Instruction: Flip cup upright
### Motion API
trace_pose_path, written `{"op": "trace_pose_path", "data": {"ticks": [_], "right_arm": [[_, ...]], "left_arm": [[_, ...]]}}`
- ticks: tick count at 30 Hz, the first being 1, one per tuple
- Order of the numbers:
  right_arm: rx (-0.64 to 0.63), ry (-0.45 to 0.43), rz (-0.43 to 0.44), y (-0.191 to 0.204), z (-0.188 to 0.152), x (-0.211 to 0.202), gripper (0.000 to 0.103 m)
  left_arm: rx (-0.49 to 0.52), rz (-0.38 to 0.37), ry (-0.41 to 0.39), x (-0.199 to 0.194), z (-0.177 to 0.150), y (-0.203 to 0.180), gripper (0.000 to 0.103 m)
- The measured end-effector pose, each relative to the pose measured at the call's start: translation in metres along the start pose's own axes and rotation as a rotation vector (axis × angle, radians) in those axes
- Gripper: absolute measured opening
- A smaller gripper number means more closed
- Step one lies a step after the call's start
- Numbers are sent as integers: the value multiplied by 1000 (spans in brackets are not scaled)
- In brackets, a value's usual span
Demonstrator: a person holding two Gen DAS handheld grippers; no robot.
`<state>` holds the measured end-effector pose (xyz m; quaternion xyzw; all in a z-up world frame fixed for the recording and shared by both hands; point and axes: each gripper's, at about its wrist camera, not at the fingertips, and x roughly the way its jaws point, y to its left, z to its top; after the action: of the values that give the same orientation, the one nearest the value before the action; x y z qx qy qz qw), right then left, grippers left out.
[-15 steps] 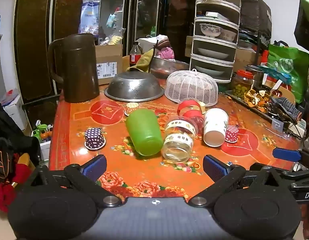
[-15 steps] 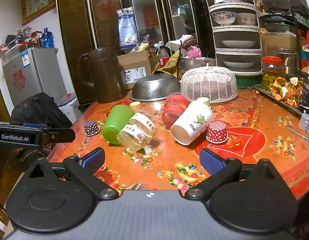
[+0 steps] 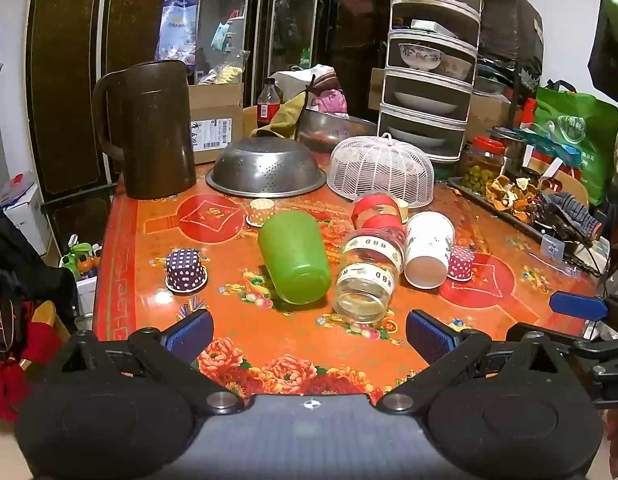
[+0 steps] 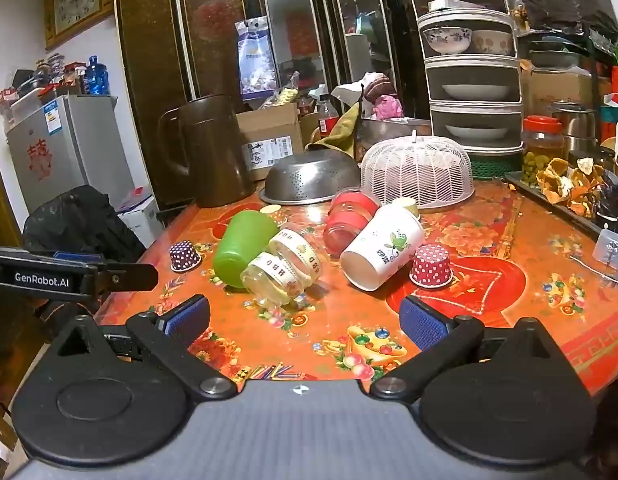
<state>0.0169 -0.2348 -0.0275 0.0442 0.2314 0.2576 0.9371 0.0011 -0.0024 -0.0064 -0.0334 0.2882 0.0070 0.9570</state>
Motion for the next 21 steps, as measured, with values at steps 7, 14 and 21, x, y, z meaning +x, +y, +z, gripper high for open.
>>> {"op": "trace_pose_path", "data": {"ticks": [7, 14, 21], "right_arm": [[-6, 4, 1, 2, -1, 0, 102], [-7, 10, 6, 3, -1, 0, 102], [-9, 12, 7, 3, -2, 1, 102]], "left_arm": [[-4, -1, 4, -2, 1, 4, 103], [-2, -3, 6, -1, 1, 3, 103], [-4, -4, 8, -1, 1, 3, 103]]}}
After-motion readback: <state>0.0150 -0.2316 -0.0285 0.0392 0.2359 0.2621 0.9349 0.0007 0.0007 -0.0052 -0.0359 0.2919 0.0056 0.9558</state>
